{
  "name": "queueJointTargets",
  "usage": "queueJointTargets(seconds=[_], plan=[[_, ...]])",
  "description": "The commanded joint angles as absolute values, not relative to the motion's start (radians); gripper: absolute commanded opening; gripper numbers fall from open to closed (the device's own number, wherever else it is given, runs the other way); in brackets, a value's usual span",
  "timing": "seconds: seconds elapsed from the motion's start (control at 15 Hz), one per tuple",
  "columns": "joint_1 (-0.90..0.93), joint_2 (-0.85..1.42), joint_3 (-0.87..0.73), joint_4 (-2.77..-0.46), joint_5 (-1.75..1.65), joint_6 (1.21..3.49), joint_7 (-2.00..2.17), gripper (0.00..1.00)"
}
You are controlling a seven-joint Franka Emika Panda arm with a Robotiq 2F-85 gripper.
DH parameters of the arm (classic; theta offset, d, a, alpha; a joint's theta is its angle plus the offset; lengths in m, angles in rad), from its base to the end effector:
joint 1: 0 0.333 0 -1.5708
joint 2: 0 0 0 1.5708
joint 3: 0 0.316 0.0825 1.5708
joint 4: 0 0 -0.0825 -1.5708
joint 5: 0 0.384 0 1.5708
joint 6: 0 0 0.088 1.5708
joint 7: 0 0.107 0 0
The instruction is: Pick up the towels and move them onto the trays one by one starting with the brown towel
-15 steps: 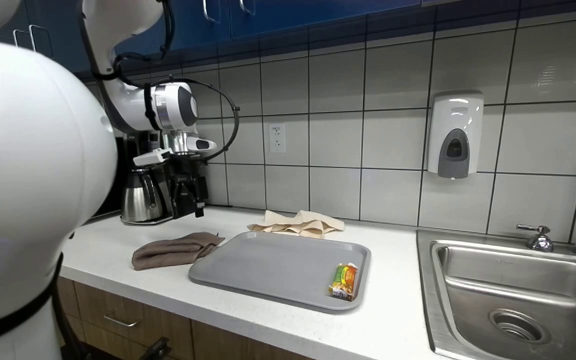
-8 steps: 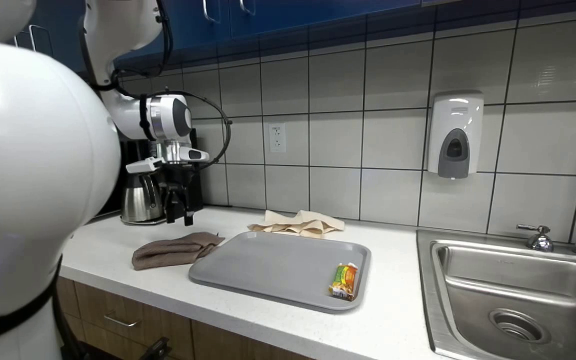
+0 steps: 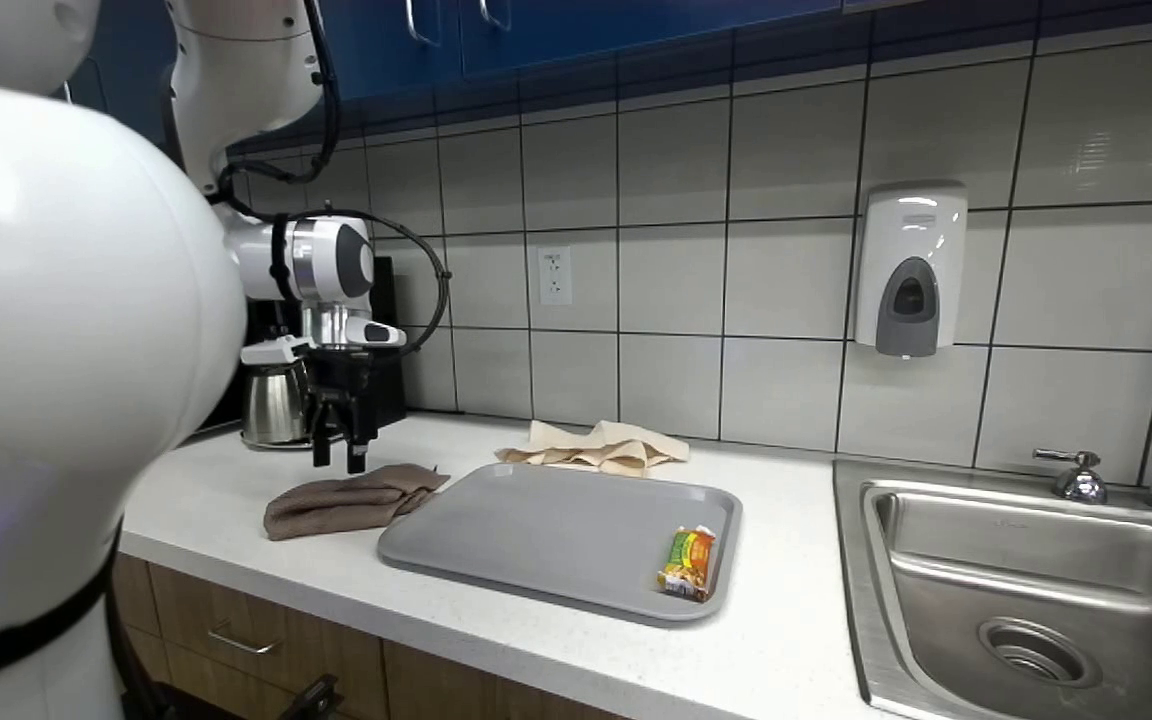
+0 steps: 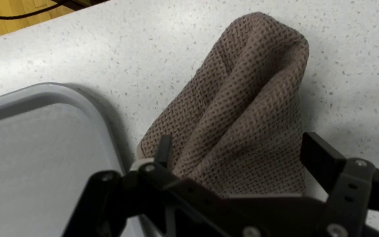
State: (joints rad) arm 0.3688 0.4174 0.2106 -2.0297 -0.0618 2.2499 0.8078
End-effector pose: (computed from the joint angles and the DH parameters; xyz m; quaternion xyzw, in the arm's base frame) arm 0.4862 0.3144 0.2290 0.9907 -0.0967 -0.0850 0.0434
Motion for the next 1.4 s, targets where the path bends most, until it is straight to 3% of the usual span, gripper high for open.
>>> queueJointTargets(seconds=[0.0,0.8,0.87,1.0,1.33], plan=[[0.389,0.462,0.194,-1.997,-0.047,2.26,0.805,1.0],[0.401,0.512,0.181,-1.986,-0.046,2.296,0.784,1.0],[0.402,0.511,0.179,-1.99,-0.049,2.297,0.785,0.75],[0.404,0.508,0.177,-1.993,-0.053,2.299,0.783,0.66],[0.409,0.504,0.174,-1.999,-0.054,2.302,0.781,0.27]])
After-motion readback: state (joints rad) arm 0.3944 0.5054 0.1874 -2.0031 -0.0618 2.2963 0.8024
